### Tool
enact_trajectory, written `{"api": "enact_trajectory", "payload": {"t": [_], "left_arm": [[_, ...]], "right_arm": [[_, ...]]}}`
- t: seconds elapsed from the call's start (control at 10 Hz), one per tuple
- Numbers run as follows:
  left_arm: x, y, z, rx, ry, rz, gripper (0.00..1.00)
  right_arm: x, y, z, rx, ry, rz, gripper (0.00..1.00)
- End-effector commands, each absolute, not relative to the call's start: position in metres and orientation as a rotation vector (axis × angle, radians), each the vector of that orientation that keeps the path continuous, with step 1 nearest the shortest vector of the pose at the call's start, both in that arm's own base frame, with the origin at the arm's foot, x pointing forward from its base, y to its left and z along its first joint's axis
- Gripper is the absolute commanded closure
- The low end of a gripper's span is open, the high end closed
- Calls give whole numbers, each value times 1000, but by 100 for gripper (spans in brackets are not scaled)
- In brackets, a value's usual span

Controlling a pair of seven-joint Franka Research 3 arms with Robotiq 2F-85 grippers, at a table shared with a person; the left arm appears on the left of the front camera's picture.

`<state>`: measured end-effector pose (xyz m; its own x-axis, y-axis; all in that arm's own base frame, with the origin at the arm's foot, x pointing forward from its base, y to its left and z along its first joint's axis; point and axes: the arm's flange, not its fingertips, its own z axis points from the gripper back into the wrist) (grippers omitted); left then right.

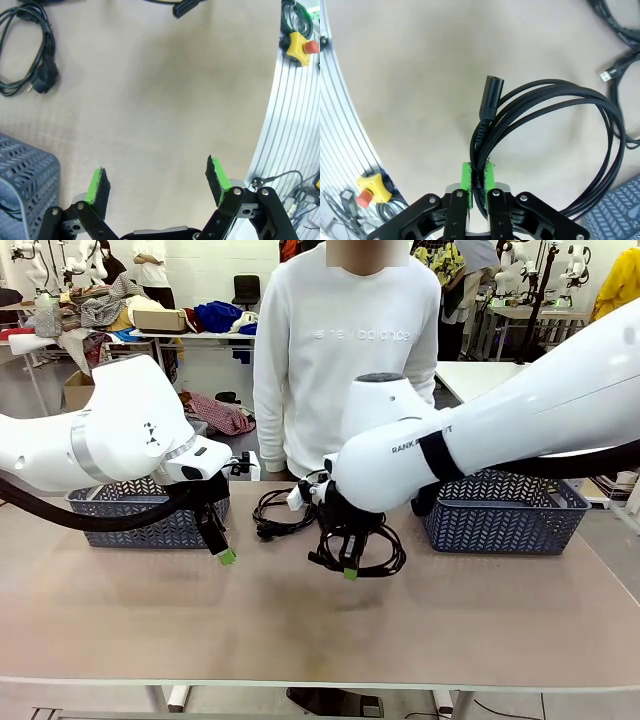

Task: Organize the cables according to human instructions.
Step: Pick up a bundle of cables and place it in the basket indicated by the human.

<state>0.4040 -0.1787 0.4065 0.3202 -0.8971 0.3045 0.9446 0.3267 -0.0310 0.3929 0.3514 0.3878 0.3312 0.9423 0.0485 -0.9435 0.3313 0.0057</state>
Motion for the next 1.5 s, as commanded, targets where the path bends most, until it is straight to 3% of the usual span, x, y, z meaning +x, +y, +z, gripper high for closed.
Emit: {"api": "enact_trajectory", "payload": {"t": [0.0,0.6,1.4], "left_arm": [[404,-177,407,-221,-250,-1215,0],[404,-177,407,-221,-250,-1215,0],[404,-177,407,-221,-250,-1215,0]], "right_arm": [[398,322,422,42,-39,1336,100],[439,219,493,5,-56,1453,100],[505,136,492,19,-74,1365,100]]}}
